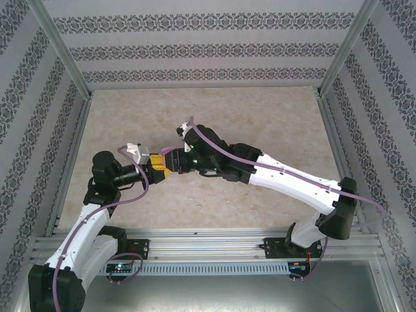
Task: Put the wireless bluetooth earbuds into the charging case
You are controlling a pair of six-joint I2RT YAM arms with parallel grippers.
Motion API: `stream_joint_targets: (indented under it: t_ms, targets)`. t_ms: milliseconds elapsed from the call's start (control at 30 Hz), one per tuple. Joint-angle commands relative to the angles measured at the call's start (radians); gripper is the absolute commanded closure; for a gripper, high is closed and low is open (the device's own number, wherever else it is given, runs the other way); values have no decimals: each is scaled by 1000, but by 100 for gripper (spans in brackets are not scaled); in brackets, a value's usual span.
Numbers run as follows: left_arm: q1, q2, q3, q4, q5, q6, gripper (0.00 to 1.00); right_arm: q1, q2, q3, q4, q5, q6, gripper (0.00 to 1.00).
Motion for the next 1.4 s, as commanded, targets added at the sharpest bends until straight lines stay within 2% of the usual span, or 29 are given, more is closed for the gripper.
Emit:
stream_joint_targets:
  t_ms: [0,167,367,533,867,1200,1367]
  targets:
    - [-8,-12,16,6,-19,-6,76,8,-71,18,-9,34,-31,69]
    - [-5,14,26,31,-27,-44,76,-26,-119,10,-78,76,-82,70]
    - [1,23,25,81,-47,-80,76,-186,-140,-74,-118,10,-96,70]
    - [2,27,32,100,-77,-75,76,-291,-84,-103,-104,-27,-139,70]
    - [2,-18,12,60,-119,-56,76,-364,242,48,-88,-90,-258,68]
    - [9,-35,34,-22,-155,-24,76,-420,604,319,-156,-159,-325,66]
    - [9,-42,28,-51,-177,-7,76,-433,749,440,-193,-134,-370,63]
